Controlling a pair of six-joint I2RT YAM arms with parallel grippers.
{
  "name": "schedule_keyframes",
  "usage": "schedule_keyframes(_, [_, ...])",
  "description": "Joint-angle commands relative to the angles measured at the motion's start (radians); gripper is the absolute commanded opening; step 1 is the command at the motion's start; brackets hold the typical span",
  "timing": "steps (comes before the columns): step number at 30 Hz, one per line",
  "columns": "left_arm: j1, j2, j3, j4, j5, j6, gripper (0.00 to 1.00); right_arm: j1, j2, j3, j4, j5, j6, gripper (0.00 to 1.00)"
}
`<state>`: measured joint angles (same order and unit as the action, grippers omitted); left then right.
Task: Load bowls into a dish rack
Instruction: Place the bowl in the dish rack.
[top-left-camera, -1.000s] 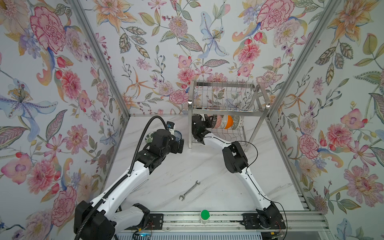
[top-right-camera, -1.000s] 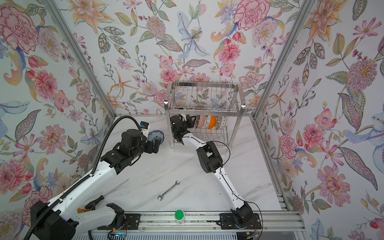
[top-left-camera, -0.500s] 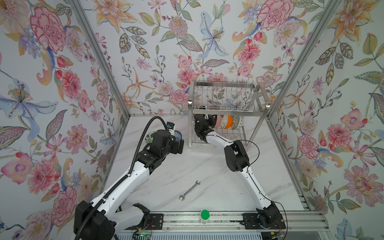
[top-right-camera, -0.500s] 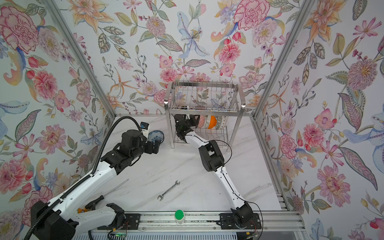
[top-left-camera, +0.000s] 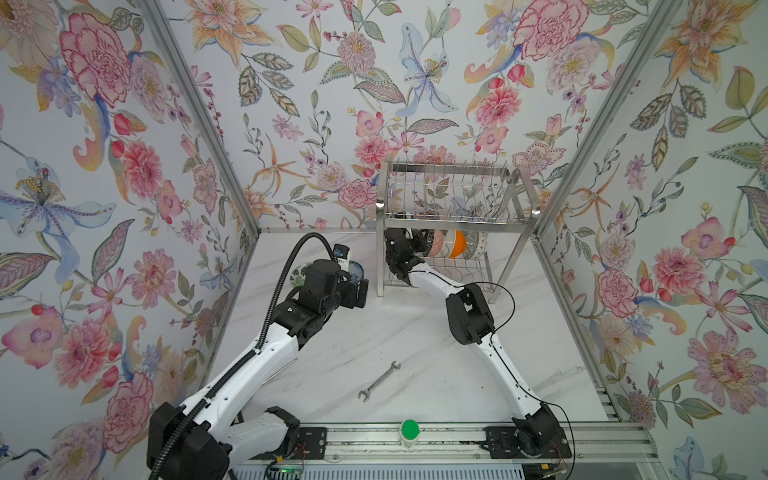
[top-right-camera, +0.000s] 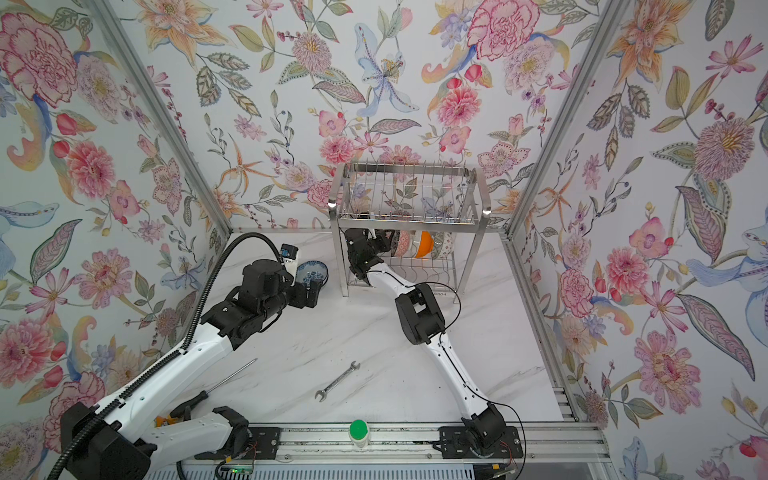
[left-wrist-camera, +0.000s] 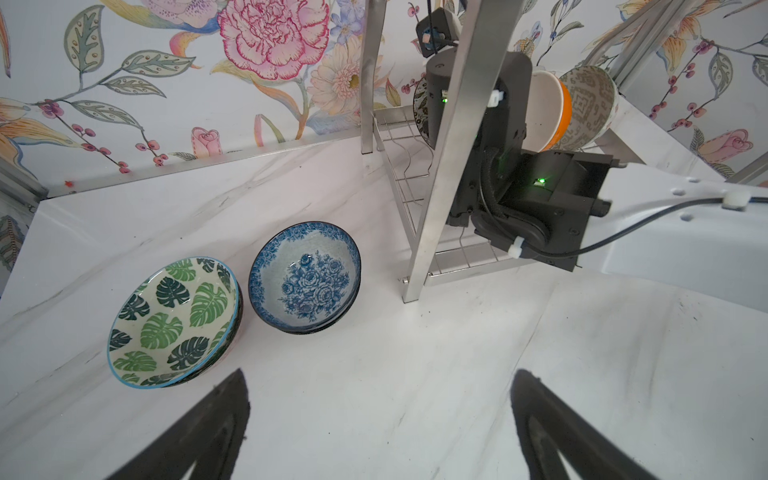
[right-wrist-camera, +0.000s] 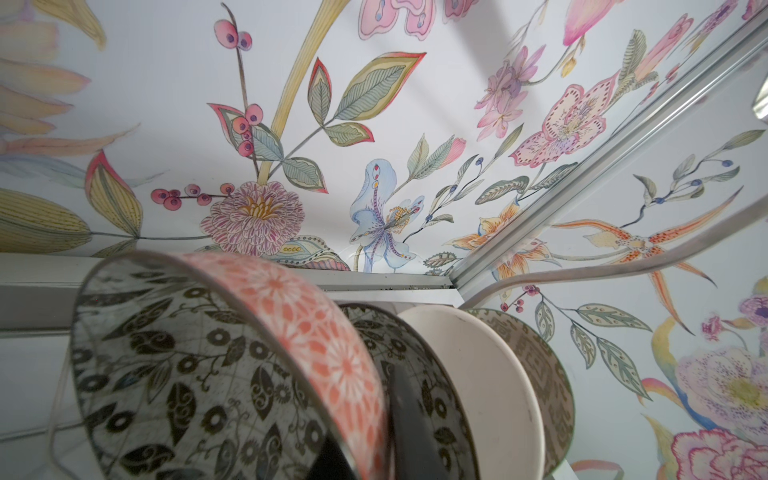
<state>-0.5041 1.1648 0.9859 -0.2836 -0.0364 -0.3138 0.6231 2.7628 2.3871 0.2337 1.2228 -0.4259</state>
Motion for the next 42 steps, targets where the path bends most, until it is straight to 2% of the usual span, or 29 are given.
schedule_keyframes(1, [0.012,-0.015,-0.004,0.003,0.006,-0.001,0.99,0.003,0.027,0.032,-0.028,-0.008,0.021,0.04])
schedule_keyframes(7, [0.011,-0.019,-0.003,0.001,0.007,-0.001,0.99,0.007,0.028,0.032,-0.040,-0.013,0.026,0.12])
schedule_keyframes(12, [0.010,-0.016,0.003,-0.002,0.008,0.002,0.99,0.009,0.026,0.032,-0.038,-0.014,0.026,0.13])
schedule_keyframes(23, [0.010,-0.017,0.002,-0.002,0.011,-0.001,0.99,0.010,0.015,0.027,-0.038,-0.015,0.026,0.33])
schedule_keyframes(34, [0.009,-0.023,-0.003,0.003,0.014,-0.004,0.99,0.018,-0.032,-0.046,0.022,-0.046,0.026,0.36])
schedule_keyframes(41, [0.008,-0.026,-0.006,0.003,0.014,-0.005,0.99,0.018,-0.047,-0.052,0.036,-0.080,0.023,0.44])
schedule_keyframes(42, [0.009,-0.028,-0.006,0.003,0.014,-0.005,0.99,0.045,-0.050,-0.052,0.035,-0.083,0.023,0.46])
